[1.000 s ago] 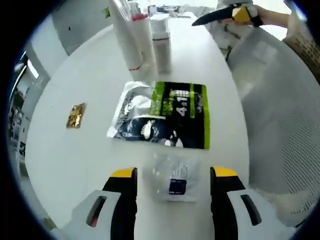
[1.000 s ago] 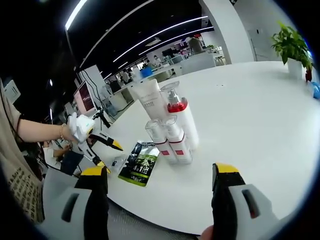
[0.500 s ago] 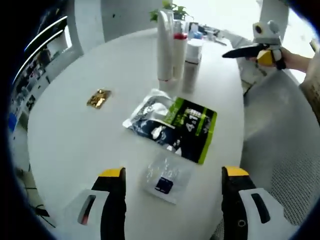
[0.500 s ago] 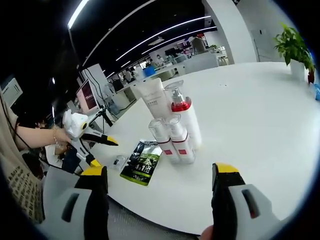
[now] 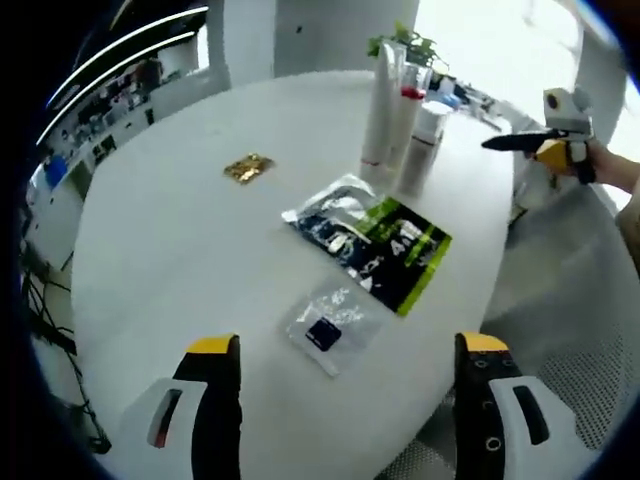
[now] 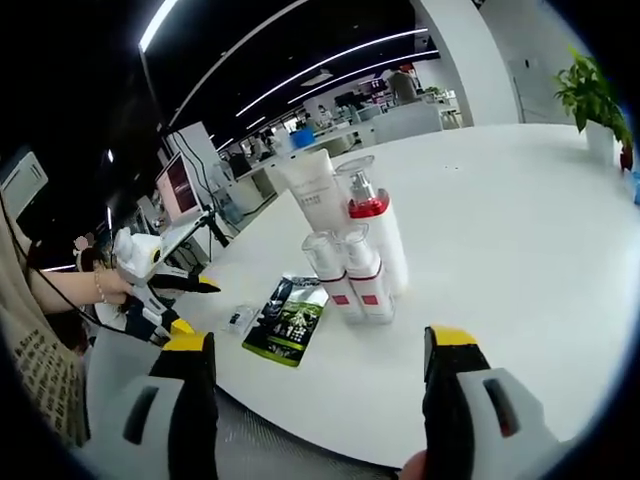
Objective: Arrange the skincare products in the storage area until every visible bottle or jar stands upright without overlapping.
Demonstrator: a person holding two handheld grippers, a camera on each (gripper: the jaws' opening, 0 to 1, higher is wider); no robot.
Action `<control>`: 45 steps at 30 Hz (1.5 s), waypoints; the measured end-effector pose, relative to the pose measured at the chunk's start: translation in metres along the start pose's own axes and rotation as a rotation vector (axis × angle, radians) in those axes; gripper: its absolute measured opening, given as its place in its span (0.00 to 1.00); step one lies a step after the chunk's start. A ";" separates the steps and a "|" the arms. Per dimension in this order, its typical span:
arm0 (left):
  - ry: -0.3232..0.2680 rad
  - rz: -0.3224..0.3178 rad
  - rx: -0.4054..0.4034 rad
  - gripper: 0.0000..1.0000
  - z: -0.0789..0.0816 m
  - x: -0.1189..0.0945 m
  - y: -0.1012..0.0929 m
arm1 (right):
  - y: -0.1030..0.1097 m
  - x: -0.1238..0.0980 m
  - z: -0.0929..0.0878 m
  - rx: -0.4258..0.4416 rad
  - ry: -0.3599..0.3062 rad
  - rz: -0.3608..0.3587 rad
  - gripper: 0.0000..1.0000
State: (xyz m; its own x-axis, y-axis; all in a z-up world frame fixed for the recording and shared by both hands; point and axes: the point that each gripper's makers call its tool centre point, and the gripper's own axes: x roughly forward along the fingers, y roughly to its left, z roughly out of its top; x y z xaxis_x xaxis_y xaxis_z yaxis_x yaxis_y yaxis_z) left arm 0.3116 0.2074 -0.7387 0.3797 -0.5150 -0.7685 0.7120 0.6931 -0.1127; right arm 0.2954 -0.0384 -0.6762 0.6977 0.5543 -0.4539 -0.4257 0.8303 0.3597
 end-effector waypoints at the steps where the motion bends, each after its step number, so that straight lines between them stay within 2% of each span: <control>1: -0.020 0.014 -0.033 0.87 0.002 -0.002 0.000 | 0.000 0.000 0.000 -0.002 0.003 0.001 0.86; 3: -0.049 0.032 -0.079 0.88 0.002 -0.005 0.001 | 0.000 0.000 -0.001 -0.004 0.006 0.002 0.86; 14: -0.126 0.110 -0.220 0.93 -0.006 -0.016 0.002 | 0.001 0.001 -0.003 -0.008 0.013 0.004 0.86; 22: -0.166 0.150 -0.227 0.94 0.001 -0.026 0.005 | 0.002 0.001 -0.003 -0.014 0.014 0.007 0.86; 38: -0.138 0.156 -0.225 0.95 -0.002 -0.023 0.007 | 0.000 0.000 -0.001 -0.007 0.007 -0.002 0.86; 45: -0.128 0.170 -0.217 0.97 0.006 -0.022 0.015 | 0.000 0.000 -0.002 -0.010 0.013 -0.003 0.86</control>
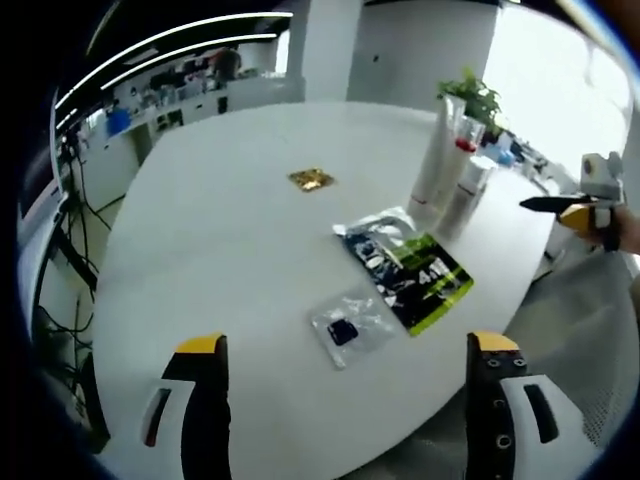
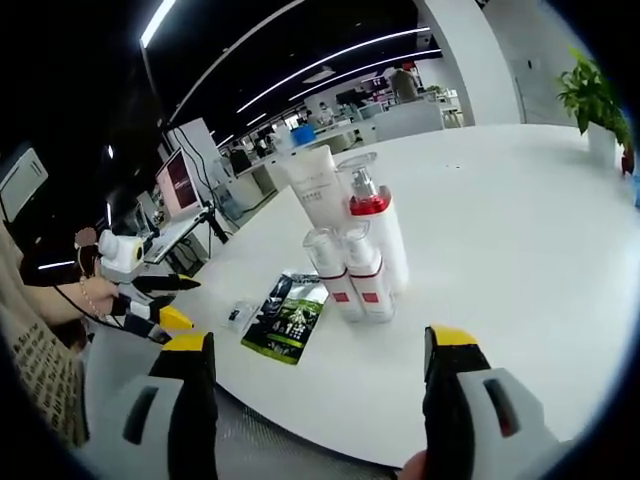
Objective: Arrange the skincare products in the storage area until every visible bottle or jar stands upright without overlapping.
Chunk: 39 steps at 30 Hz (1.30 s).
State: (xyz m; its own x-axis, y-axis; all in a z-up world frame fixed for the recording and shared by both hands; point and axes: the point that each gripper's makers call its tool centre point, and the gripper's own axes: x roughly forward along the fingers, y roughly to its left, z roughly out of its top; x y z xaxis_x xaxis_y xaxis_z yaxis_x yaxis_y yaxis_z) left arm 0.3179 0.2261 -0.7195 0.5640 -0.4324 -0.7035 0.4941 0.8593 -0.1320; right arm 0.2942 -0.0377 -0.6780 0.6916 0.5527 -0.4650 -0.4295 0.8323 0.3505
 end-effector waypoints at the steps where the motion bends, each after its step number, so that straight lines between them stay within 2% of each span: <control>1: 0.001 0.005 0.001 0.97 0.001 0.001 0.001 | 0.000 0.000 0.000 0.000 0.001 0.000 0.86; 6: 0.005 0.033 -0.004 0.97 0.012 0.012 0.006 | 0.000 0.000 0.000 0.000 0.002 0.001 0.86; 15: -0.002 0.032 -0.003 0.97 0.042 0.043 0.003 | -0.003 -0.001 0.001 0.009 -0.007 -0.007 0.86; 18: -0.017 0.039 -0.041 0.97 0.053 0.054 0.003 | -0.003 -0.001 0.002 0.014 -0.013 -0.010 0.86; 20: -0.016 0.028 -0.080 0.97 0.057 0.062 0.000 | -0.005 -0.001 0.002 0.020 -0.016 -0.014 0.86; 28: 0.010 0.054 -0.111 0.97 0.069 0.090 -0.001 | -0.009 -0.002 0.004 0.040 -0.027 -0.026 0.86; 39: 0.032 0.084 -0.086 0.97 0.090 0.131 0.004 | -0.013 -0.003 0.003 0.045 -0.025 -0.055 0.85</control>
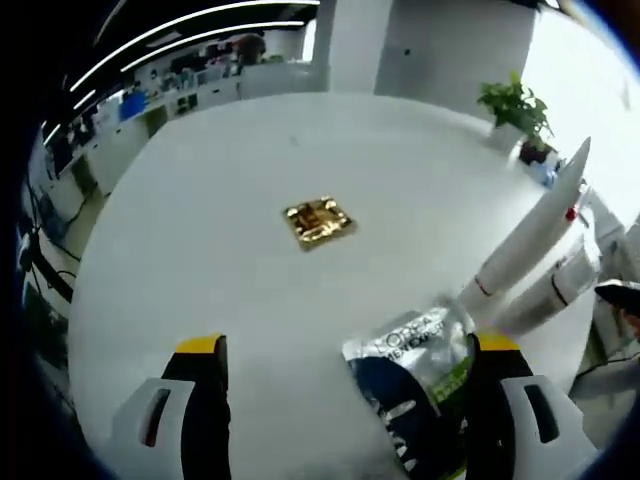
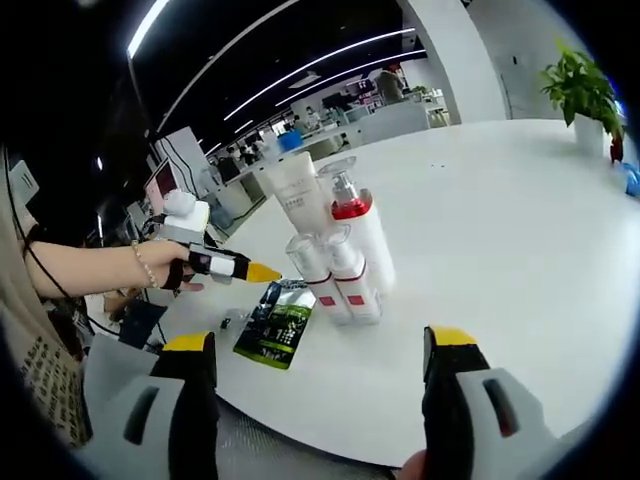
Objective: Arrange the skincare products in the storage area until every visible bottle or jar stands upright without overlapping.
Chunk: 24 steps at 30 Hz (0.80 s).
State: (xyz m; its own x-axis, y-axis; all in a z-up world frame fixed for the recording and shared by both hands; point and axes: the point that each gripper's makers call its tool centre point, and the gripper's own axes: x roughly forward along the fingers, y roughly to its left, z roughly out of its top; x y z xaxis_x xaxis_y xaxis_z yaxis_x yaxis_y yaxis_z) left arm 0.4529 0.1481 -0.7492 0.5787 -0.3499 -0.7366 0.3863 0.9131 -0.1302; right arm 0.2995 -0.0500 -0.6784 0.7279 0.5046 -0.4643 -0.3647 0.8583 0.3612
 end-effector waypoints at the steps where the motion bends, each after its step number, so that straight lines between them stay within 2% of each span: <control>1: 0.000 0.004 -0.005 0.97 0.003 0.004 0.001 | -0.001 0.000 0.000 0.004 -0.001 -0.005 0.85; 13: -0.003 0.064 -0.038 0.96 0.023 0.033 0.010 | -0.005 0.000 0.000 0.036 -0.006 -0.024 0.85; 24: 0.014 0.087 -0.016 0.94 0.042 0.058 0.015 | -0.009 0.000 -0.001 0.050 -0.001 -0.036 0.85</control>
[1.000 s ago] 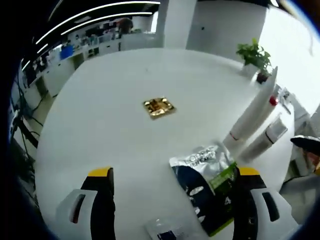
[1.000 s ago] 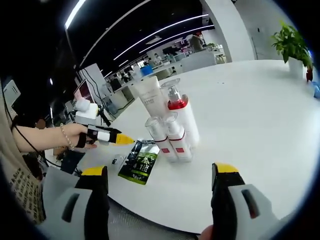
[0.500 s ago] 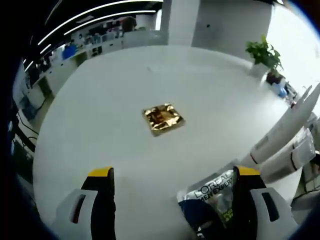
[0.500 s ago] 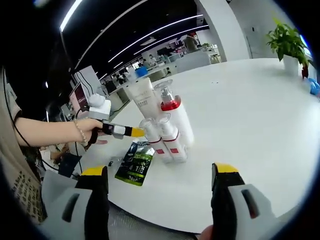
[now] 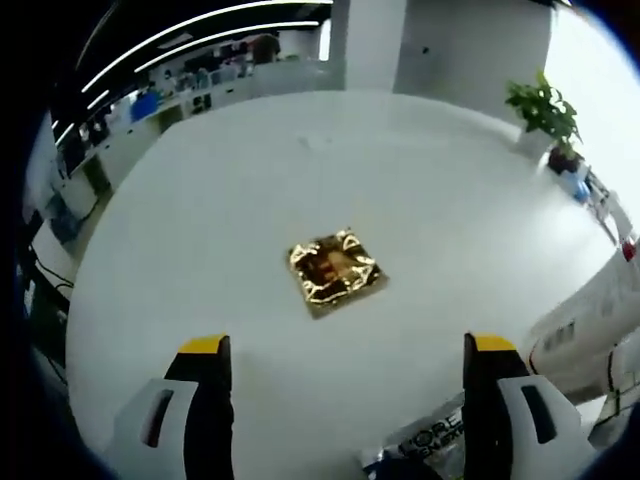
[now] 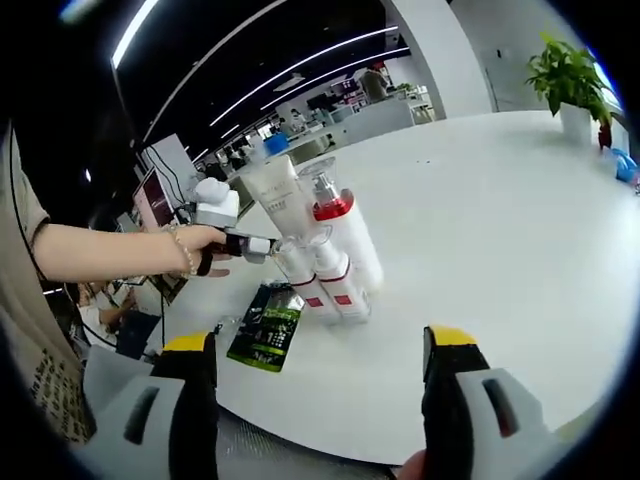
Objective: Arrange the skincare products in the storage area until every visible bottle or jar stands upright without overlapping.
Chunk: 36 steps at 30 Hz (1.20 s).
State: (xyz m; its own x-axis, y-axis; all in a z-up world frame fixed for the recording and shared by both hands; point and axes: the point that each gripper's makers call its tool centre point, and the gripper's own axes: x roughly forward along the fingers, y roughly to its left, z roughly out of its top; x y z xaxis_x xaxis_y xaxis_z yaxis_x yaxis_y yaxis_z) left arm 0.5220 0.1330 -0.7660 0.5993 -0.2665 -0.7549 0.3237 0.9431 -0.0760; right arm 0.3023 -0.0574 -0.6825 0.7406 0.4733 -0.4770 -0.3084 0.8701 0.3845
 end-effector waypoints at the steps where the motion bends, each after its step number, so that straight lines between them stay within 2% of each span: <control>1: 0.010 0.003 0.013 0.93 0.003 0.003 0.001 | 0.000 0.000 0.000 0.002 0.000 -0.002 0.85; 4: 0.023 0.000 0.040 0.91 0.012 0.009 0.003 | -0.001 0.000 0.000 0.007 -0.002 -0.004 0.85; 9: 0.046 -0.004 0.023 0.88 0.024 0.019 0.005 | -0.003 0.000 0.001 0.016 -0.007 -0.013 0.85; 14: 0.100 0.020 0.029 0.83 0.034 0.031 0.007 | -0.005 0.000 0.001 0.026 -0.012 -0.021 0.85; 16: 0.156 0.017 0.050 0.82 0.032 0.036 0.007 | -0.006 -0.001 0.002 0.028 -0.013 -0.023 0.85; 20: 0.195 0.019 0.046 0.79 0.035 0.043 0.006 | -0.007 -0.001 0.002 0.033 -0.016 -0.028 0.85; 23: 0.219 0.033 0.000 0.77 0.036 0.050 0.008 | -0.008 -0.001 0.003 0.039 -0.020 -0.033 0.85; 26: 0.235 0.041 -0.022 0.76 0.034 0.052 0.007 | -0.009 -0.001 0.003 0.043 -0.022 -0.036 0.85; 32: 0.232 0.083 -0.007 0.68 0.035 0.051 0.013 | -0.010 -0.002 0.003 0.050 -0.025 -0.040 0.85; 36: 0.230 0.084 -0.005 0.67 0.034 0.049 0.012 | -0.011 -0.001 0.003 0.054 -0.024 -0.040 0.85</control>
State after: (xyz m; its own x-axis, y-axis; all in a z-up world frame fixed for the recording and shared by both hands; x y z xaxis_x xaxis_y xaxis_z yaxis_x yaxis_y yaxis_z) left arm 0.5805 0.1249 -0.7813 0.4412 -0.1349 -0.8872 0.2759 0.9612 -0.0090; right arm 0.3063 -0.0678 -0.6835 0.7659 0.4346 -0.4738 -0.2465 0.8791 0.4079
